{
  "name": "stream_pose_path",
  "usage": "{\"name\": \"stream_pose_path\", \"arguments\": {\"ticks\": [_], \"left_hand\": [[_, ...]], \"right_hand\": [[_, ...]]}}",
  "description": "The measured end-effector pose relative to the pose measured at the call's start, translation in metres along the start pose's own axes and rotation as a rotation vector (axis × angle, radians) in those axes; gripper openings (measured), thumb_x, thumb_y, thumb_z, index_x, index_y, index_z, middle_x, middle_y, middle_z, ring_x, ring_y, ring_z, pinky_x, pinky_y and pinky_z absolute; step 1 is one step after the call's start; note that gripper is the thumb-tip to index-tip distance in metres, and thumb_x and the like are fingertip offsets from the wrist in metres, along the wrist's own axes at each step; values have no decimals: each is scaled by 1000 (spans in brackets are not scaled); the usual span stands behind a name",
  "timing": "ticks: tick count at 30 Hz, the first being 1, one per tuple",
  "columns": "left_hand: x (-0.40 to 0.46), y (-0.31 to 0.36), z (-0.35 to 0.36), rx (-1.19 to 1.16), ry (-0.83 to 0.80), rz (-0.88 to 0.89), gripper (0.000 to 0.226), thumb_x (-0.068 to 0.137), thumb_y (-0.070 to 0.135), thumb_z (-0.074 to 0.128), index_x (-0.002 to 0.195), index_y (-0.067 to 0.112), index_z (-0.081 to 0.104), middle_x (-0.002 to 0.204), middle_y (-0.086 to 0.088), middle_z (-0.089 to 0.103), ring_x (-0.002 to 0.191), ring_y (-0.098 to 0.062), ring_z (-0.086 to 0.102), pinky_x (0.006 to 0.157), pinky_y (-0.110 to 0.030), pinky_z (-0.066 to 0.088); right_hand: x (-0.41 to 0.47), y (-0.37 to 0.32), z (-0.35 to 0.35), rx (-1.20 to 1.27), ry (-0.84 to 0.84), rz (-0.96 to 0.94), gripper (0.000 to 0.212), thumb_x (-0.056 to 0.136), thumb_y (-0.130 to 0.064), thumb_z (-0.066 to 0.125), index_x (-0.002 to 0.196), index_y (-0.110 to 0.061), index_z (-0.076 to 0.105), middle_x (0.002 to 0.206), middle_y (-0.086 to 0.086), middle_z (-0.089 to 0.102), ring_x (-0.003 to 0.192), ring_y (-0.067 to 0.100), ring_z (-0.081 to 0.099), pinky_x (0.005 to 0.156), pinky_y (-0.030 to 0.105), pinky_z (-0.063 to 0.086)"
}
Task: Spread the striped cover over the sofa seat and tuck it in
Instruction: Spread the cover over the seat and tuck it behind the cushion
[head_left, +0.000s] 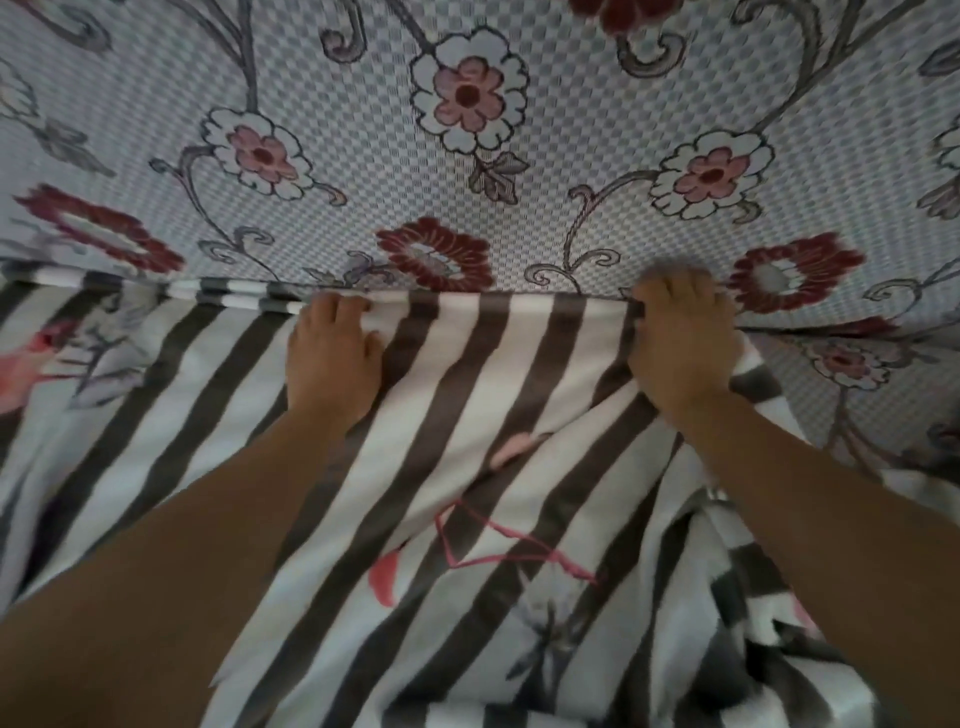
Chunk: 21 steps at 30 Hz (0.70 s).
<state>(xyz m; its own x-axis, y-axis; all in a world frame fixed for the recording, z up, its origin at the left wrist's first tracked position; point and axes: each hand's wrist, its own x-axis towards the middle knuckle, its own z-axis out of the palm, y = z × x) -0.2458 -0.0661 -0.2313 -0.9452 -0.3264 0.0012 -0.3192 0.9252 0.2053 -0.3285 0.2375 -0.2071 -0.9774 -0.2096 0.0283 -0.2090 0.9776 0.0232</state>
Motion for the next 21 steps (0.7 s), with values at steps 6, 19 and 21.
{"name": "stream_pose_path", "arguments": {"ticks": [6, 19, 21], "left_hand": [[19, -52, 0, 101, -209, -78, 50, 87, 36, 53, 132, 14, 44, 134, -21, 43, 124, -40, 42, 107, -49, 32], [46, -86, -3, 170, -154, -28, 67, 74, 48, 60, 130, 14, 45, 136, -11, 46, 125, -34, 42, 106, -45, 36], [48, -91, -4, 191, -243, -68, 71, 75, 55, 57, 133, 16, 45, 141, -10, 44, 129, -32, 40, 109, -42, 31]], "right_hand": [[-8, -106, 17, 299, -294, -389, 47, 96, -33, 45, 138, -14, 42, 136, 9, 49, 124, 31, 45, 97, 43, 41], [19, -140, 32, 102, -522, -200, 57, 96, -42, 31, 144, -12, 30, 145, 13, 34, 133, 35, 31, 110, 49, 28], [21, -142, 28, 92, -572, -196, 58, 95, -43, 32, 144, -11, 28, 146, 13, 32, 134, 35, 30, 111, 49, 27]]}}
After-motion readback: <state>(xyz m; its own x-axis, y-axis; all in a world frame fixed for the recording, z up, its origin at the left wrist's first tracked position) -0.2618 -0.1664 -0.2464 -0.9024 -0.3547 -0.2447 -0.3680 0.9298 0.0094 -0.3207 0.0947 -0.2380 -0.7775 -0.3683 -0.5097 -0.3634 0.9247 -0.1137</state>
